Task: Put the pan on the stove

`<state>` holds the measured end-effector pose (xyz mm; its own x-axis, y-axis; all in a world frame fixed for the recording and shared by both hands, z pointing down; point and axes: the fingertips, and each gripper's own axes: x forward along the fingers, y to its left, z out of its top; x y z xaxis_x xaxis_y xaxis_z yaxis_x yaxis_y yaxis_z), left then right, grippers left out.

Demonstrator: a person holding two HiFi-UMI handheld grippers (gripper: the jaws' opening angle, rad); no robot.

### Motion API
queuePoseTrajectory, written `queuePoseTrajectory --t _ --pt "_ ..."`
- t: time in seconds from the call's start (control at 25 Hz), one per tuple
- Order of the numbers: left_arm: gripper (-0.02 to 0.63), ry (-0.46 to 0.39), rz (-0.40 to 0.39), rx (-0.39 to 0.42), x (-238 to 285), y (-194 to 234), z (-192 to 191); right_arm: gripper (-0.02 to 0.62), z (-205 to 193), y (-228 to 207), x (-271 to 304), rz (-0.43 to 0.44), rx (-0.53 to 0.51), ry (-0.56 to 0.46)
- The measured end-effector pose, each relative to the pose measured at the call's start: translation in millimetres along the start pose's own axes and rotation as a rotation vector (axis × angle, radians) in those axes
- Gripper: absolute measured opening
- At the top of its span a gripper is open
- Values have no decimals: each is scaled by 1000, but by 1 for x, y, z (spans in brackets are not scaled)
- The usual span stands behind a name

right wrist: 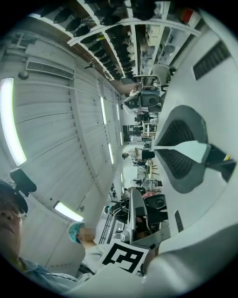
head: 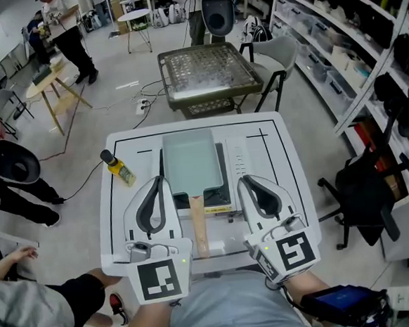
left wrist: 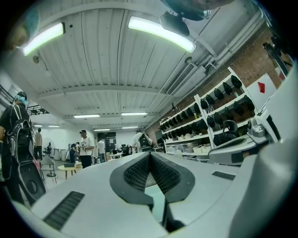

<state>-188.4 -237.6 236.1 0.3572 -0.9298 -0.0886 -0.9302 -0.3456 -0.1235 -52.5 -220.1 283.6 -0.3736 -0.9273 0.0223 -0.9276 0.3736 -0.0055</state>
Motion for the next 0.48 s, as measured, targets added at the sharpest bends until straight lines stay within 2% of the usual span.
queuePoseTrajectory --t 0.48 --pt "18 5 3 4 -1 -3 0 48 3 0 -1 -14 -17 -18"
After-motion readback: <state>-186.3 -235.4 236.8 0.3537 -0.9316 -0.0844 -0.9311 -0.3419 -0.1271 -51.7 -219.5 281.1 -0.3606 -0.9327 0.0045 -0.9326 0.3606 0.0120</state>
